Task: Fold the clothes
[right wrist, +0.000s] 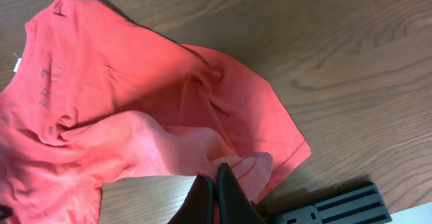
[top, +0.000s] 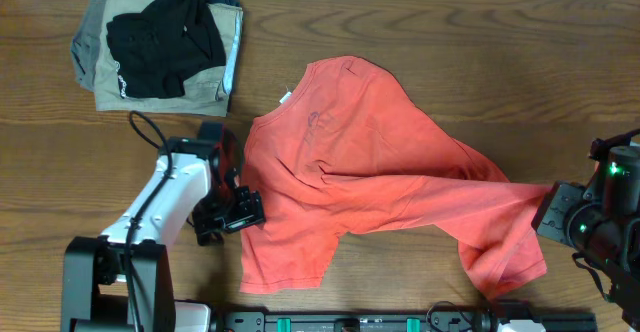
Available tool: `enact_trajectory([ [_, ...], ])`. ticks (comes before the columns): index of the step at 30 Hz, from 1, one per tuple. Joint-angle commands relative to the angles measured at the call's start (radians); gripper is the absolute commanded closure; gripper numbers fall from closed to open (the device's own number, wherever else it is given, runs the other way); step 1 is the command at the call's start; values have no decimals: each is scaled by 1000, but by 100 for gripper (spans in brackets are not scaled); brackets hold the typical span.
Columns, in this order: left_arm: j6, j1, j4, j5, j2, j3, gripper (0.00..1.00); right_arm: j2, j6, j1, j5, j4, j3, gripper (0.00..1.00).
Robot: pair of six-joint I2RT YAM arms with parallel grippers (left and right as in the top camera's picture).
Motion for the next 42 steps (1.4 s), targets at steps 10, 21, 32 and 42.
enact_trajectory([
  [10, -98, -29, 93, -17, 4, -110, 25, -2, -24, -12, 0, -2, 13, 99],
  [21, -98, -29, 98, -17, 4, -158, 65, -2, -24, -12, 0, -5, 13, 99],
  [32, -98, -29, 122, -1, 4, -182, 94, -2, -24, -12, -4, -5, 13, 99],
  [42, -50, -29, 9, 6, -56, -82, 94, -2, -25, -12, -42, -1, 13, 99],
])
